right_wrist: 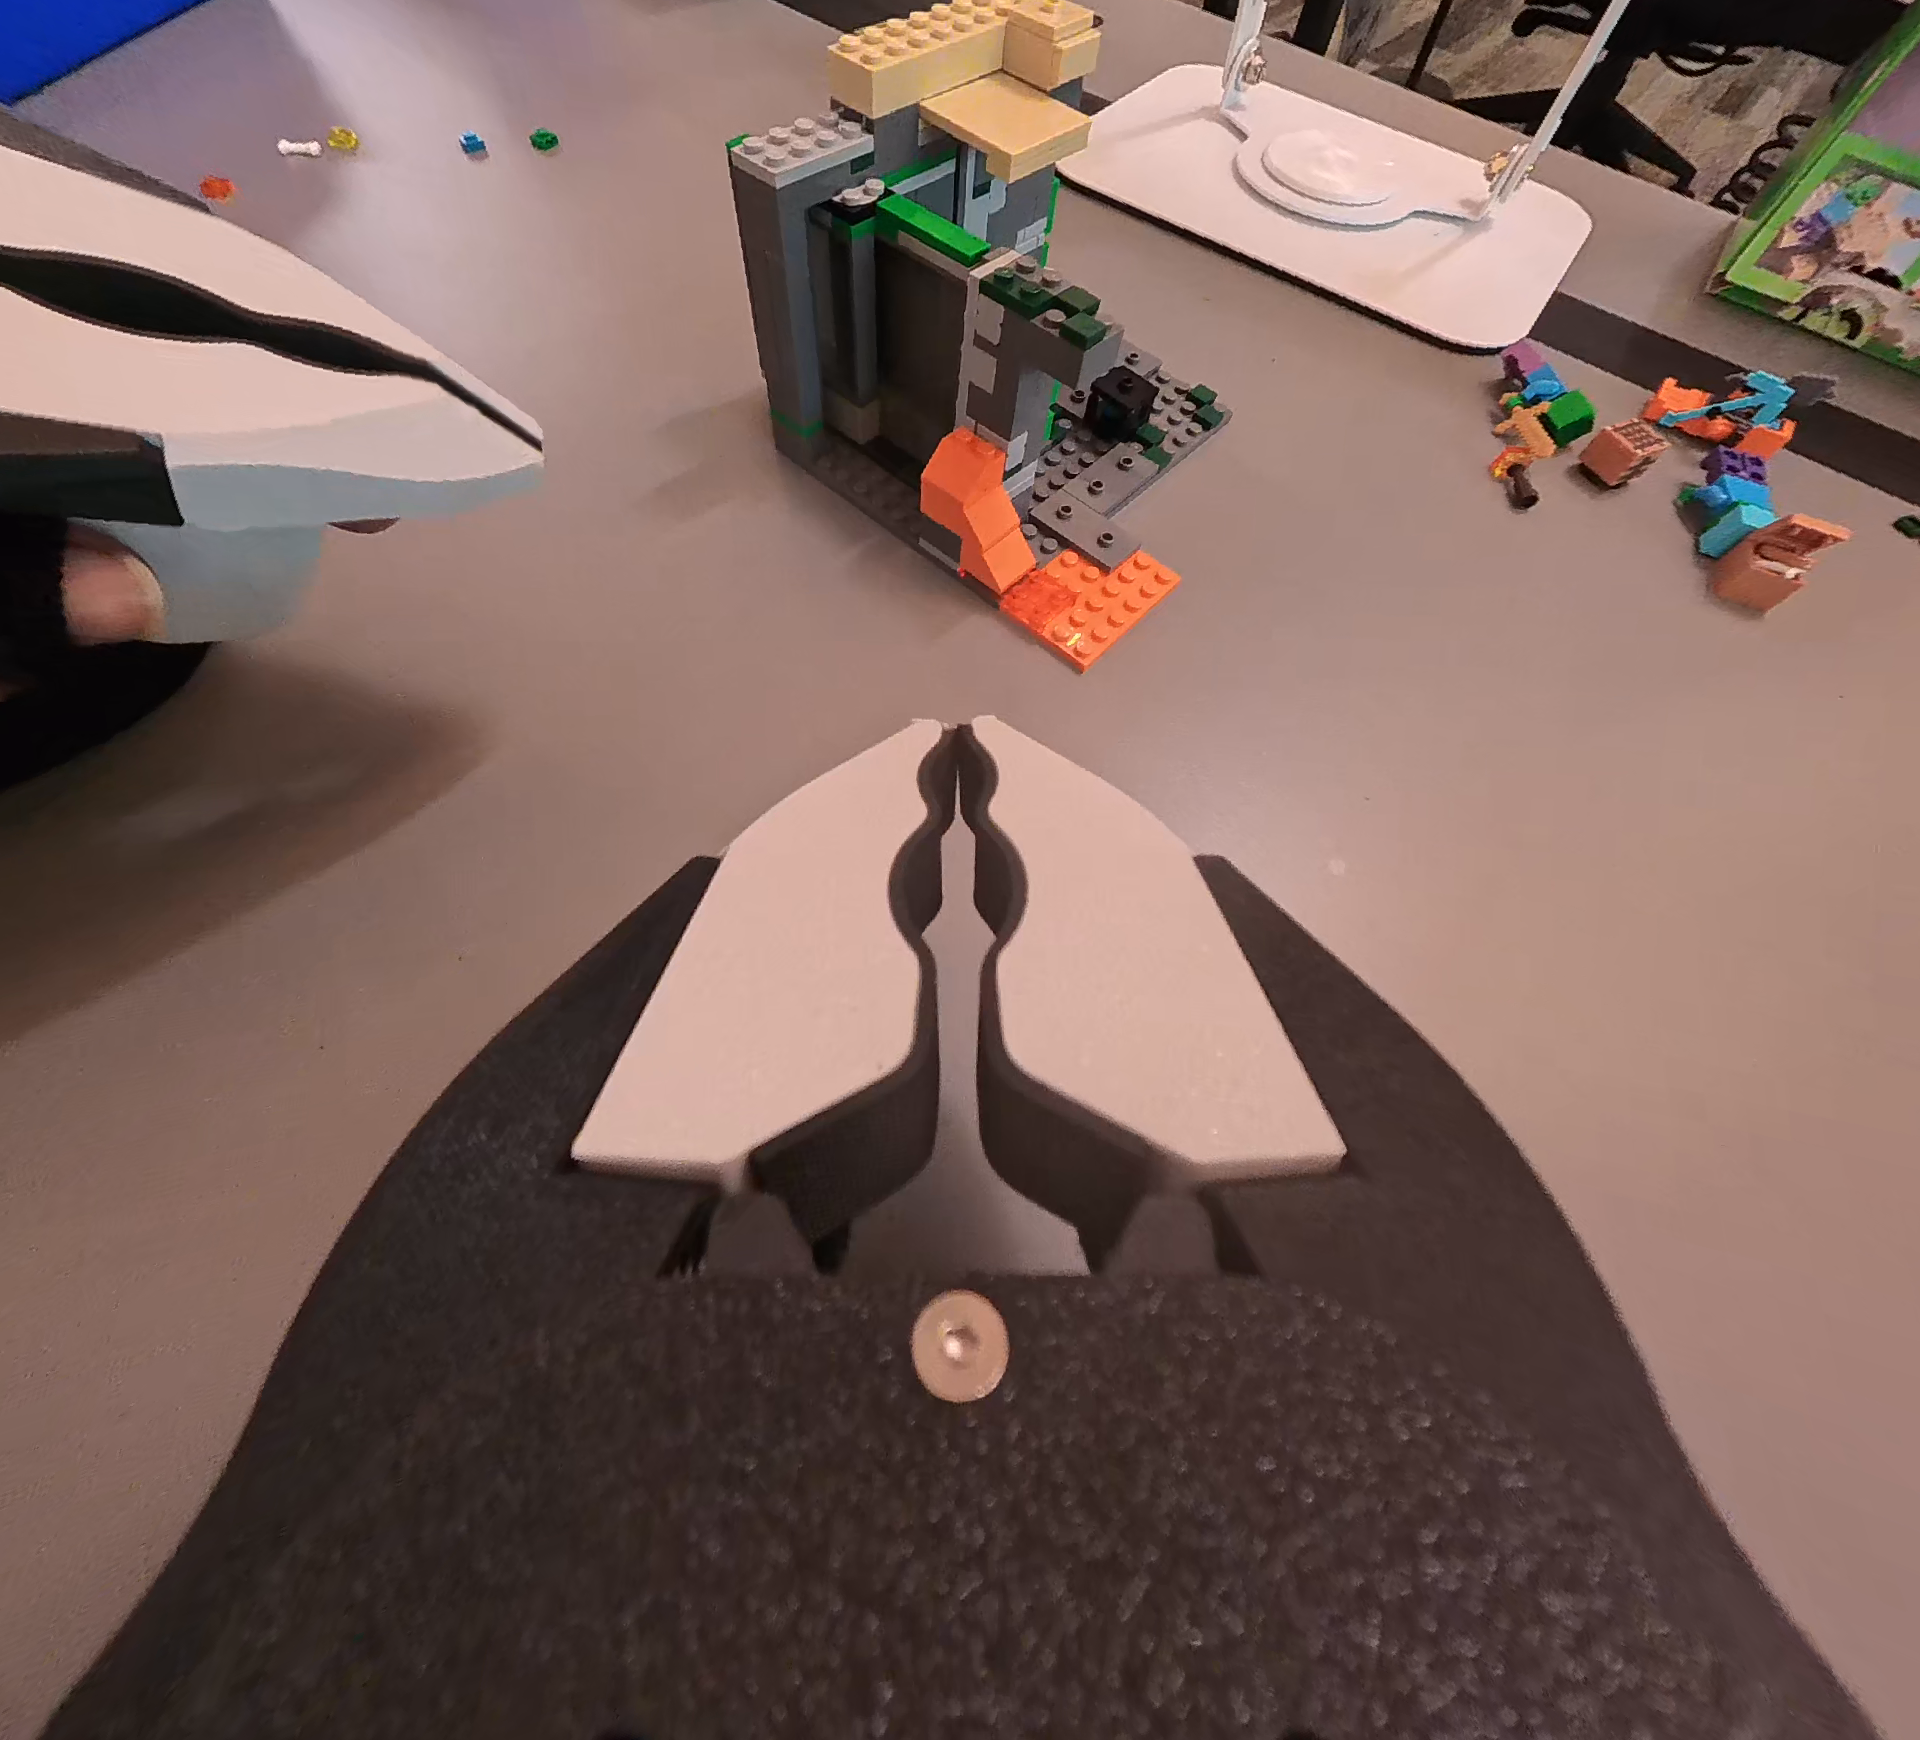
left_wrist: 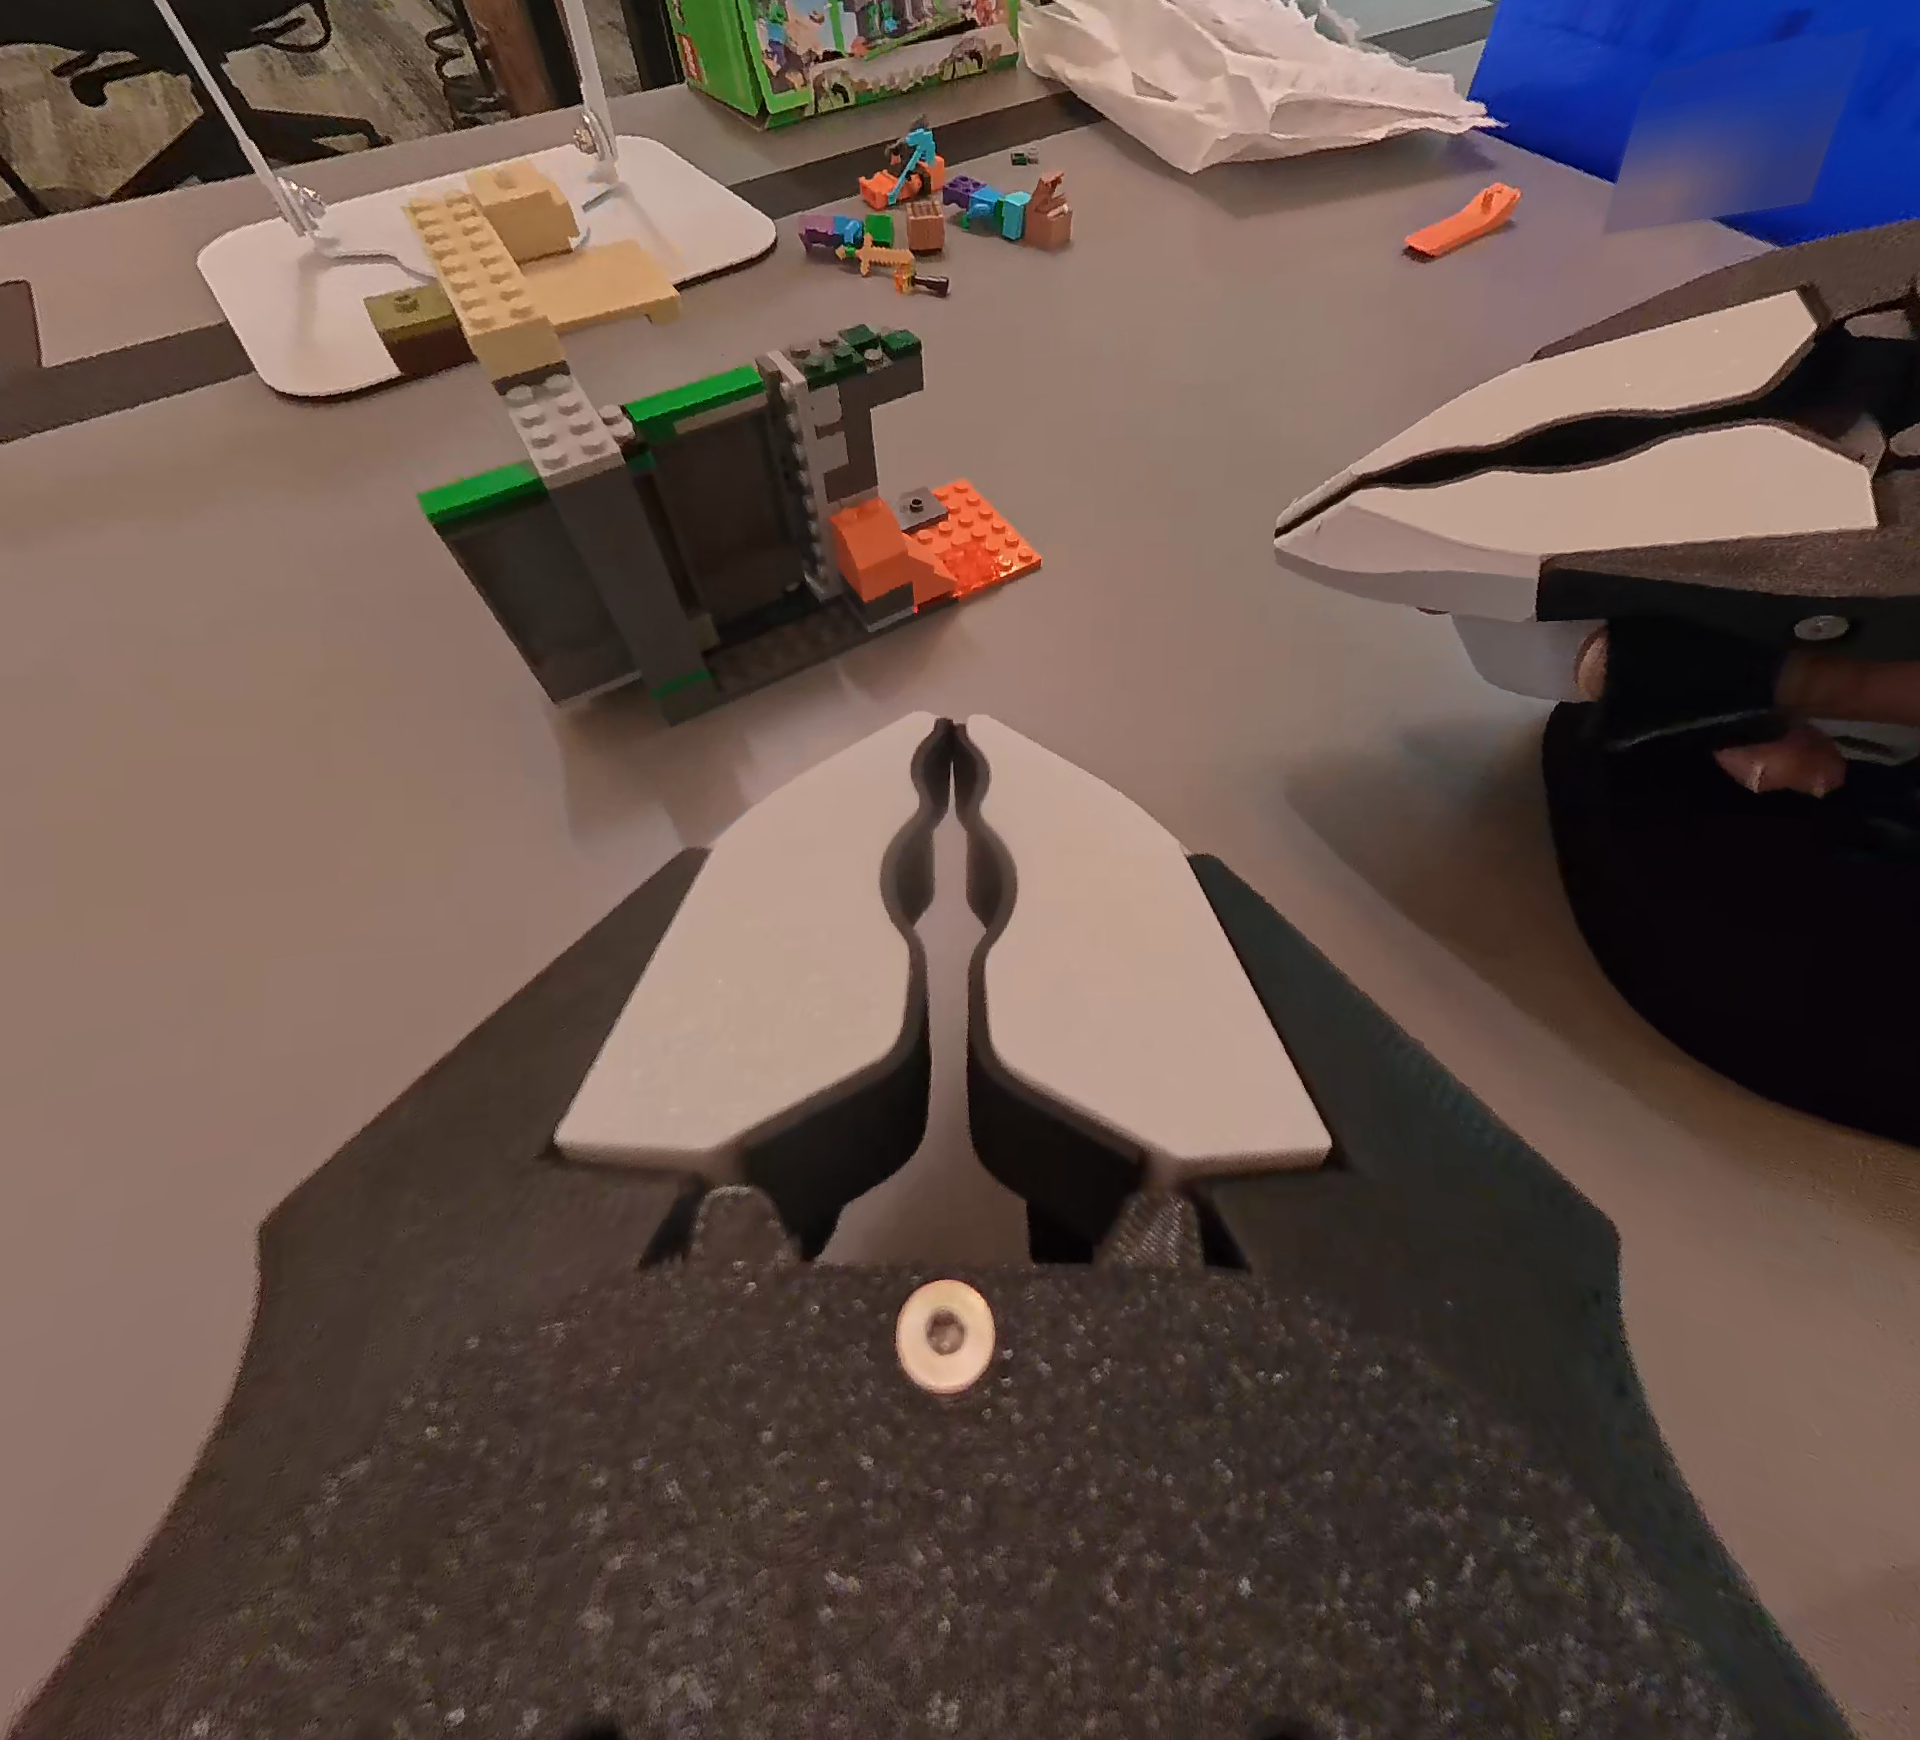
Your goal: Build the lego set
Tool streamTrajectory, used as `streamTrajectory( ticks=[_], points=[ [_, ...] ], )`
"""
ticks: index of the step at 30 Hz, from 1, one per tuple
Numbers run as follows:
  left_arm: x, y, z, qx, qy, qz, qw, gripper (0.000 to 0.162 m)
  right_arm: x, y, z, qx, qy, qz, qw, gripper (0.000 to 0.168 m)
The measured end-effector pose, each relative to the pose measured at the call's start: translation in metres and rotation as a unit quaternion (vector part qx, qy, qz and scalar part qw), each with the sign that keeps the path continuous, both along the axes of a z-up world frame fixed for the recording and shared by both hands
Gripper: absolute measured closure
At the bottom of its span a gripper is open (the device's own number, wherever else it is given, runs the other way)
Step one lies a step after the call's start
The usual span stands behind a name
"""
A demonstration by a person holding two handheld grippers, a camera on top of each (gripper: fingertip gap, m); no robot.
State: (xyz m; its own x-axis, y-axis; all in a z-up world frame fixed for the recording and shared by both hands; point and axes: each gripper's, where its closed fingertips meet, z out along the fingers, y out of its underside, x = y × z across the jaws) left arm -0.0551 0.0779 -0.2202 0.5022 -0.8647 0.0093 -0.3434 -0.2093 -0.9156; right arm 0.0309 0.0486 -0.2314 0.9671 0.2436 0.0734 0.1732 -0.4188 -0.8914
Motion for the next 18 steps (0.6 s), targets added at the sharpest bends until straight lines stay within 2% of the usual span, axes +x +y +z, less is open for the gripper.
streamTrajectory(
  ticks=[6, 9, 12, 18],
  points=[
    [0.002, 0.000, 0.010, 0.013, -0.008, -0.005, 1.000, 0.162, 0.000, 0.001, 0.001, 0.000, 0.001, 0.000, 1.000, 0.168],
    [0.007, 0.002, 0.024, 0.013, -0.021, -0.015, 1.000, 0.162, 0.004, 0.005, 0.011, 0.016, 0.004, 0.006, 1.000, 0.168],
    [0.016, 0.009, 0.049, 0.020, -0.046, -0.027, 0.998, 0.162, 0.022, 0.017, 0.036, 0.047, 0.000, -0.007, 0.999, 0.168],
    [0.041, 0.046, 0.110, 0.082, -0.068, -0.023, 0.994, 0.162, 0.062, 0.053, 0.112, 0.143, 0.017, -0.040, 0.989, 0.168]
  ],
)
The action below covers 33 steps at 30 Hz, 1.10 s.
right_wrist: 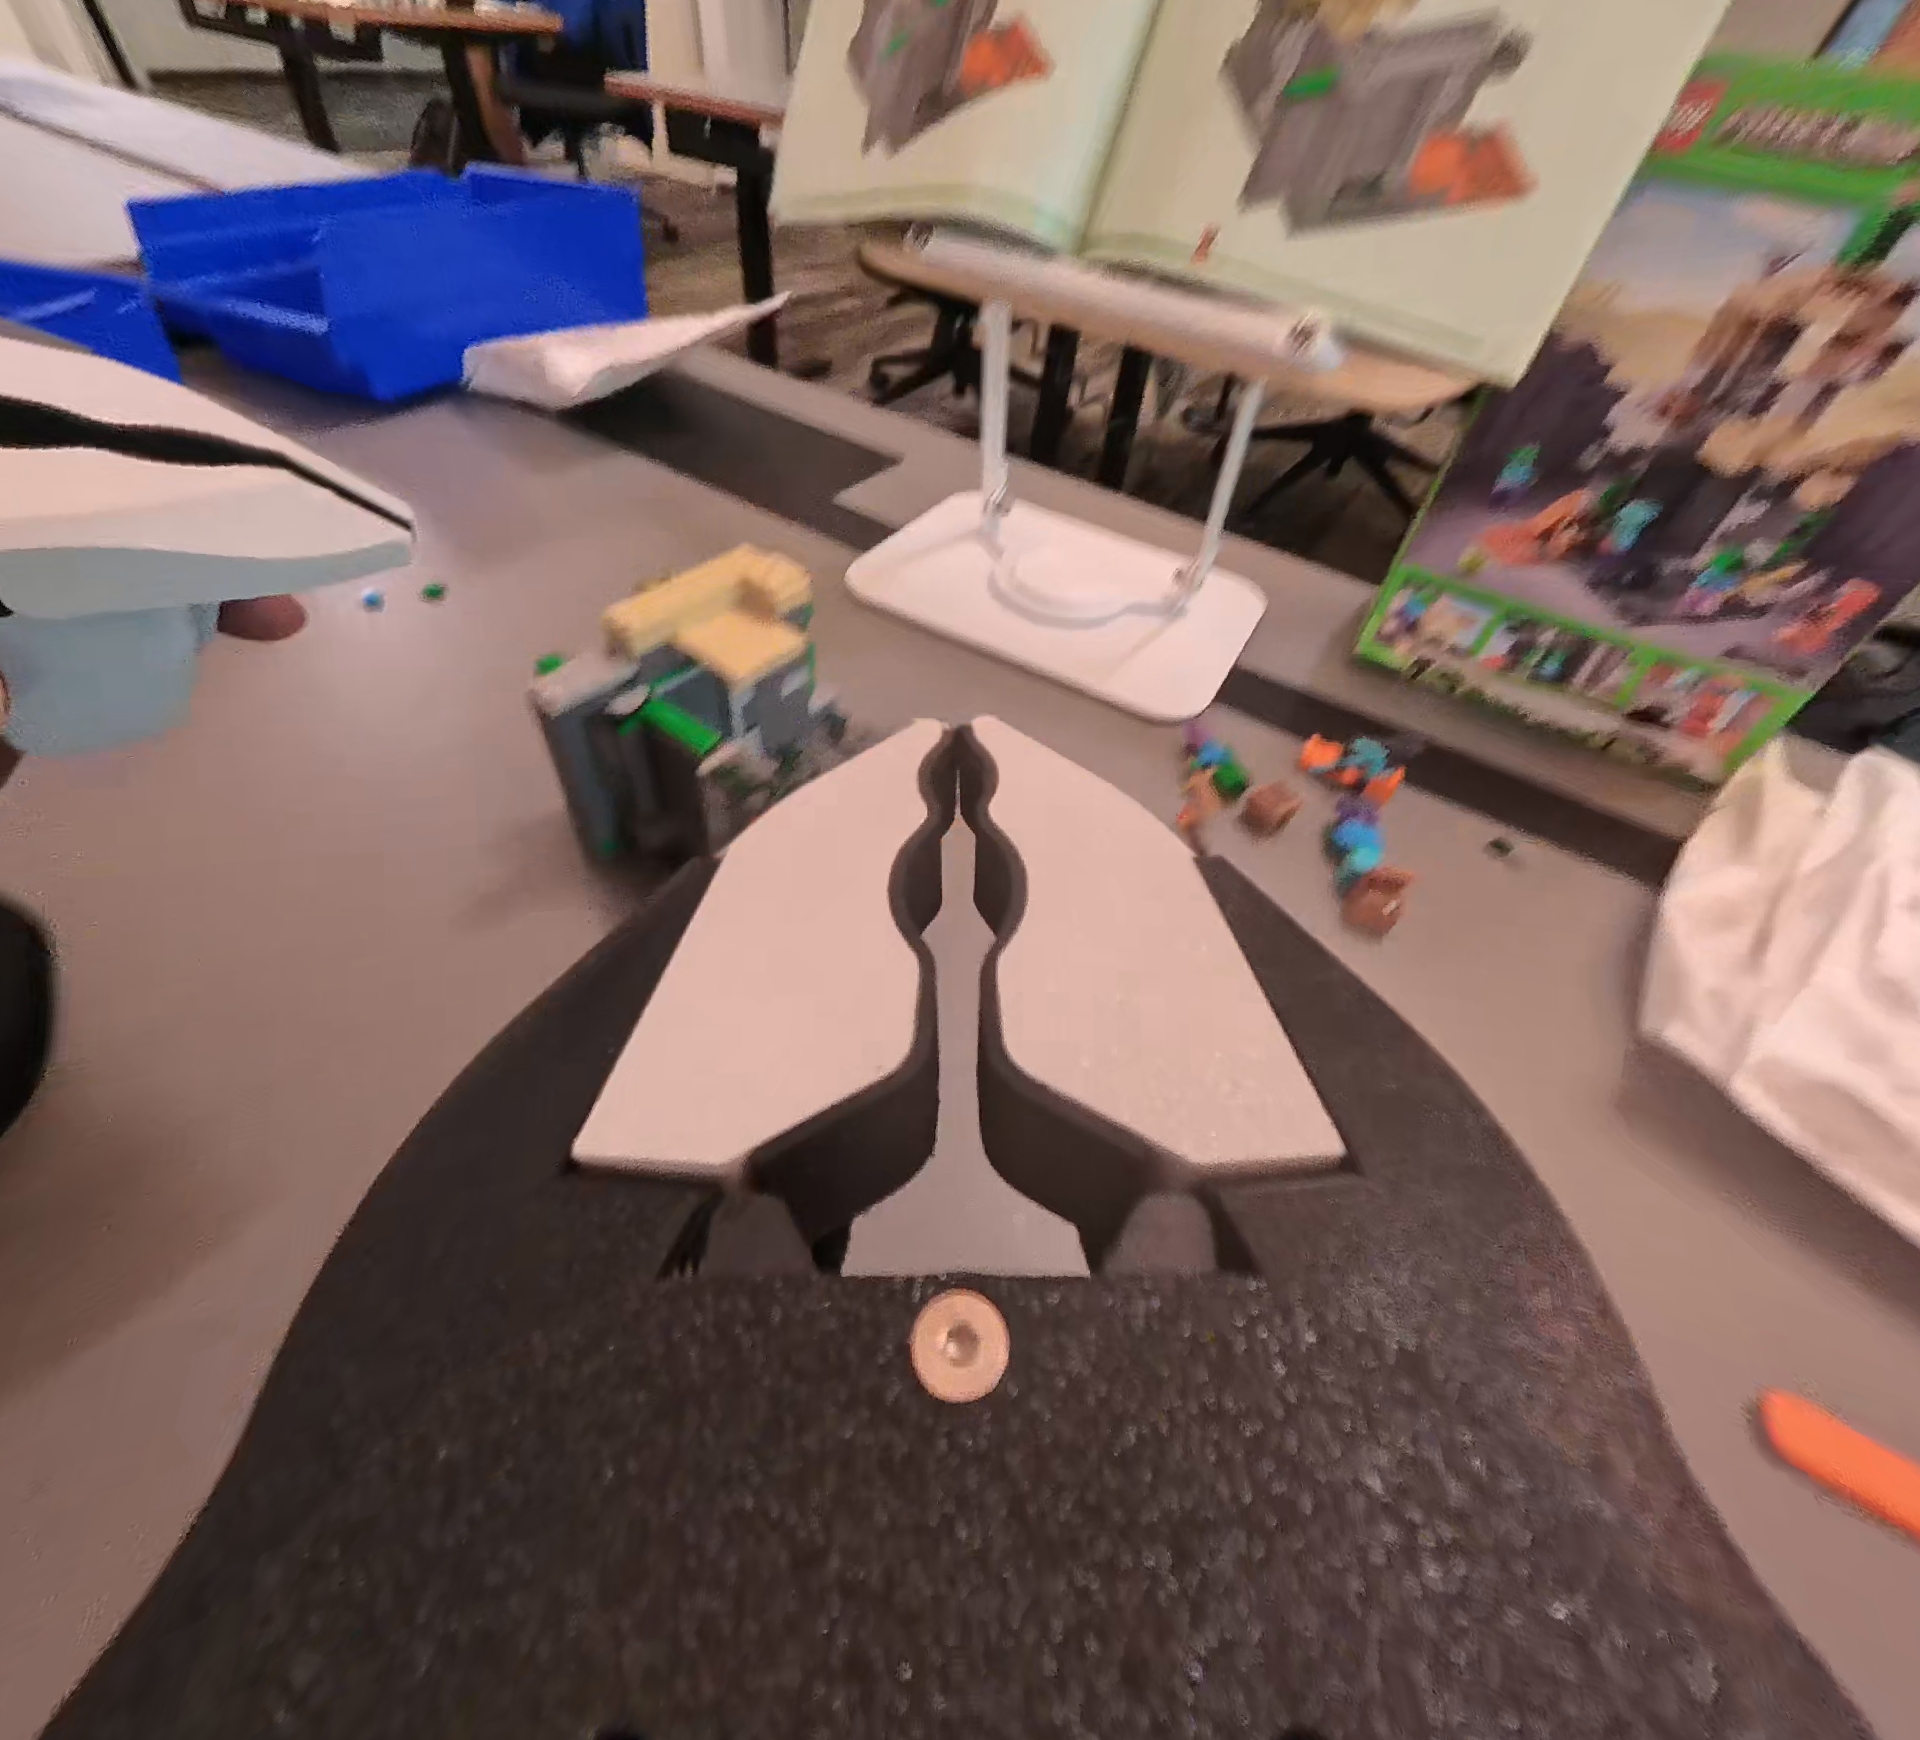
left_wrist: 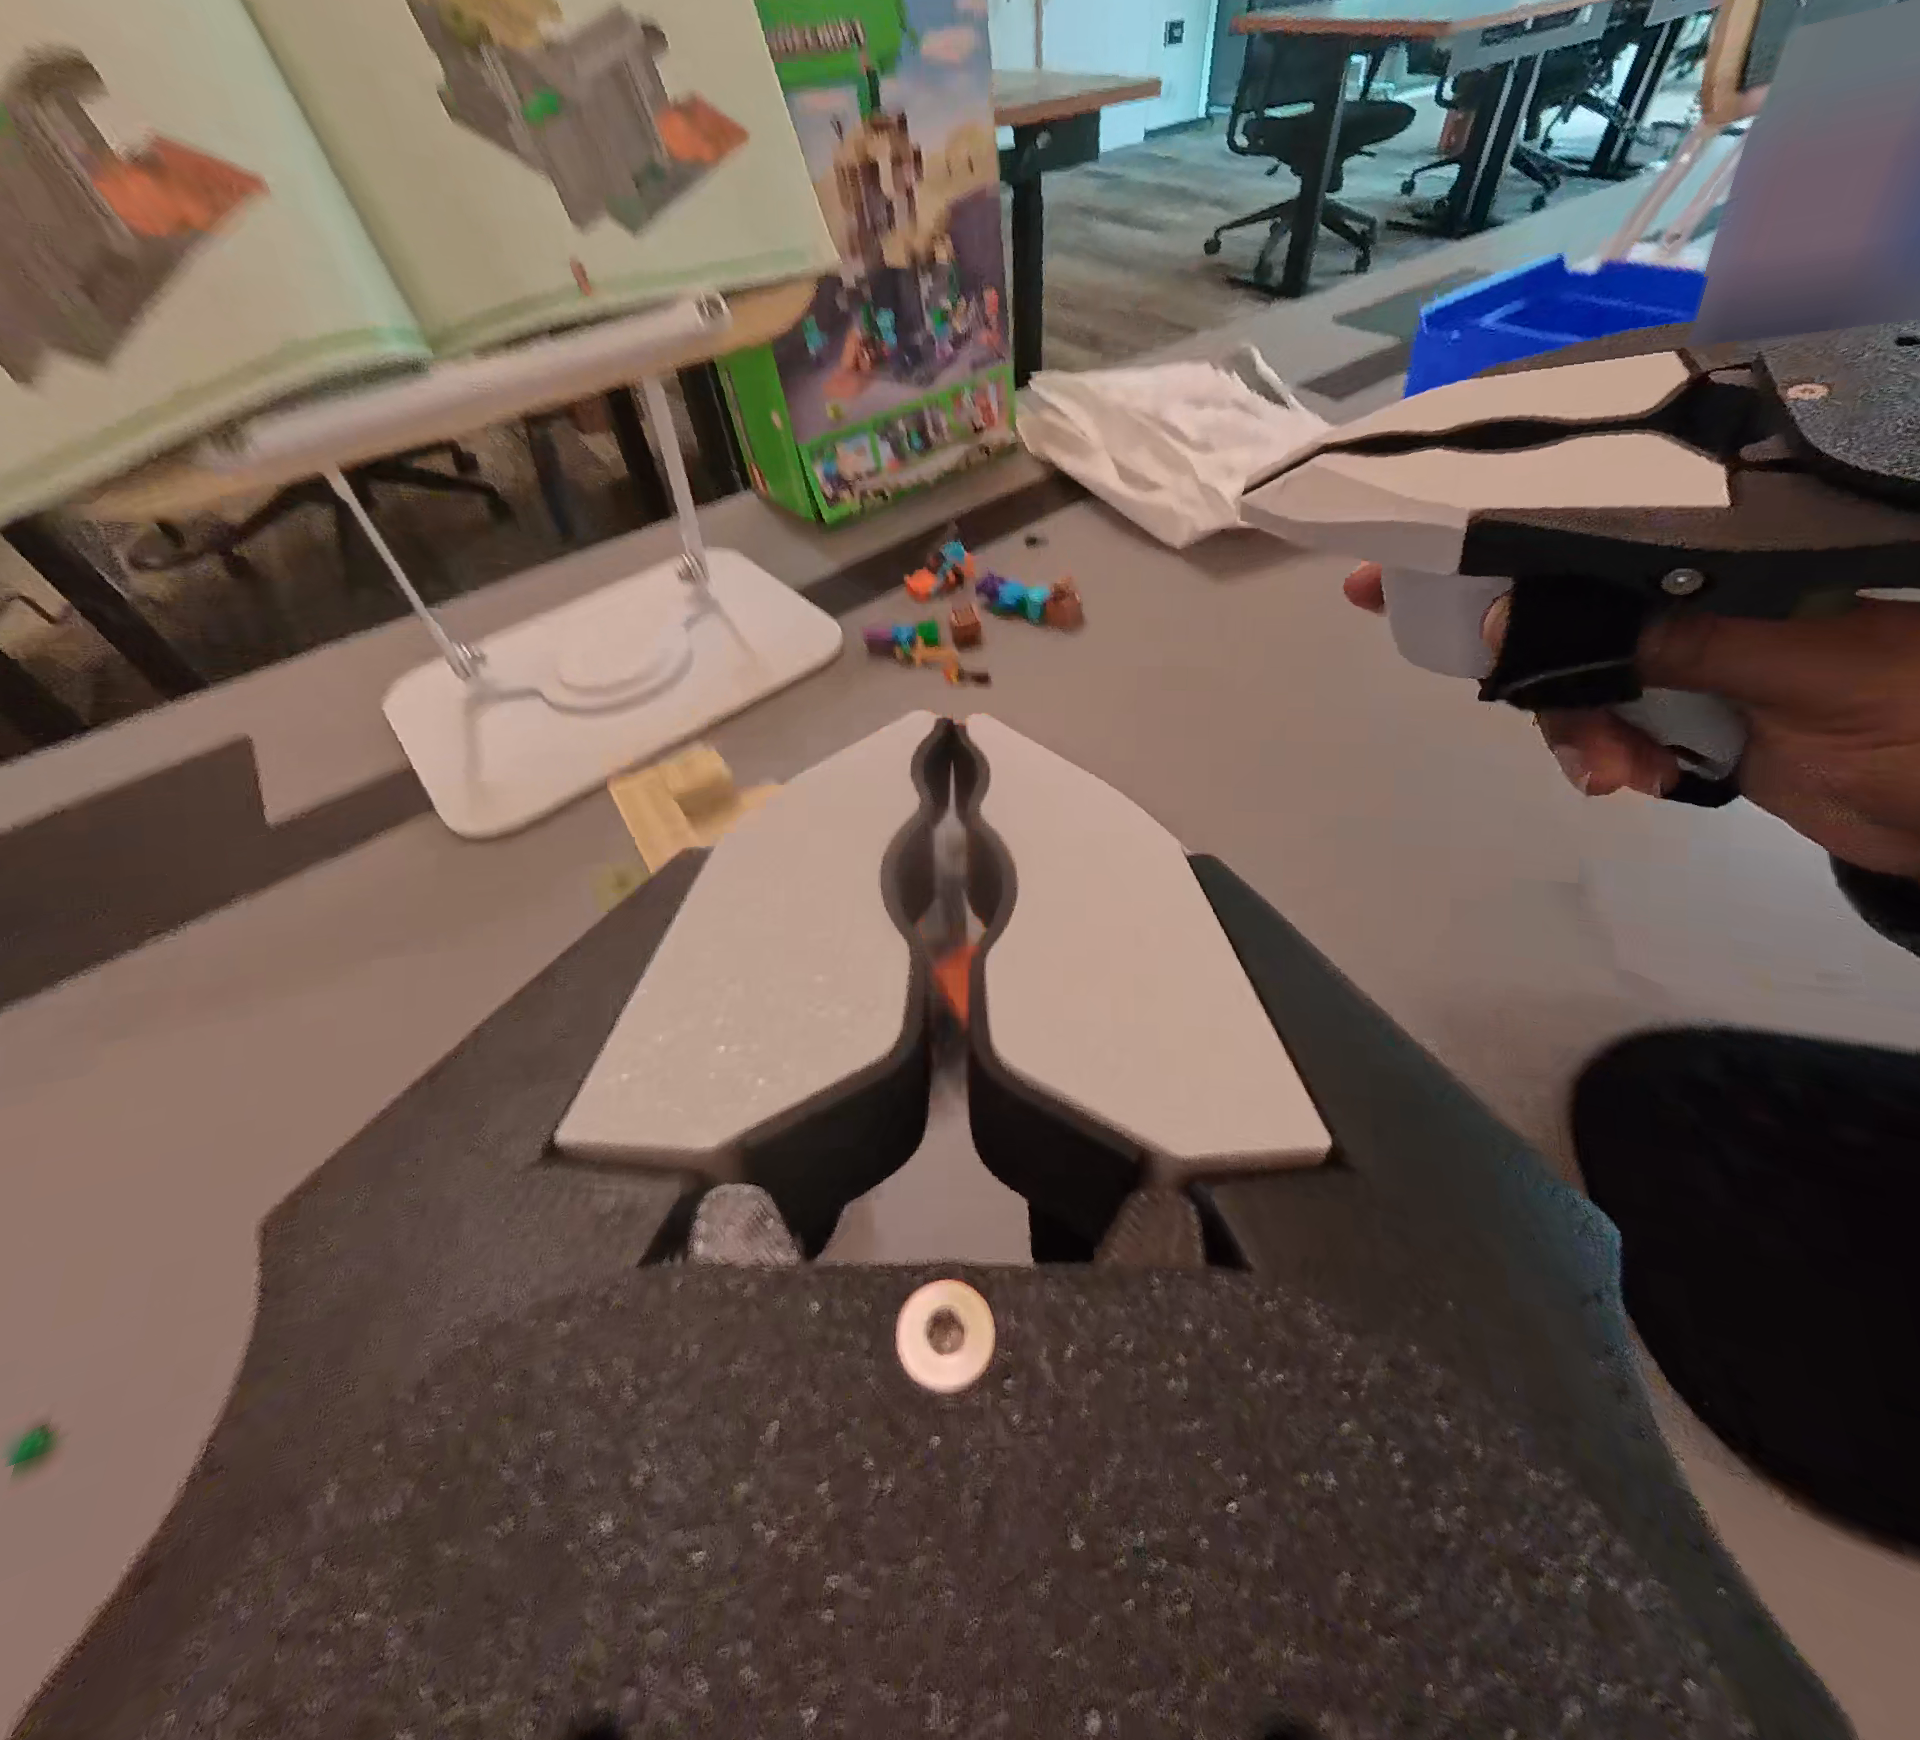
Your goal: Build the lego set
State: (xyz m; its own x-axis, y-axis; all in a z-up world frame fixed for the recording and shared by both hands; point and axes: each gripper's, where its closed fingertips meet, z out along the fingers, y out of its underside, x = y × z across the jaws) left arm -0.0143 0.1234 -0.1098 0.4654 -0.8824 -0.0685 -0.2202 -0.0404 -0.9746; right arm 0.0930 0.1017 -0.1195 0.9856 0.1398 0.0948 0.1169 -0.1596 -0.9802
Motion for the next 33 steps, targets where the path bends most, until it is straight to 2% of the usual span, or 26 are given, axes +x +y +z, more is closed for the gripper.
streamTrajectory(
  ticks=[6, 8, 11, 17, 27, 33],
  points=[
    [0.033, 0.046, 0.062, 0.042, -0.035, 0.017, 0.998, 0.161, 0.035, 0.050, 0.062, 0.063, -0.027, -0.047, 0.997, 0.168],
    [0.045, 0.060, 0.077, 0.055, -0.040, 0.019, 0.998, 0.154, 0.043, 0.066, 0.076, 0.077, -0.032, -0.059, 0.995, 0.168],
    [0.060, 0.079, 0.093, 0.073, -0.048, 0.026, 0.996, 0.155, 0.051, 0.088, 0.088, 0.085, -0.020, -0.071, 0.994, 0.168],
    [0.071, 0.114, 0.090, 0.075, -0.052, 0.057, 0.994, 0.159, 0.056, 0.111, 0.089, 0.083, 0.009, -0.075, 0.994, 0.168],
    [0.057, 0.123, 0.081, 0.063, -0.067, 0.043, 0.995, 0.162, 0.057, 0.121, 0.075, 0.079, -0.009, -0.058, 0.995, 0.168],
    [0.038, 0.135, 0.061, 0.062, -0.053, 0.054, 0.995, 0.162, 0.052, 0.125, 0.062, 0.068, 0.011, -0.026, 0.997, 0.168]
  ],
)
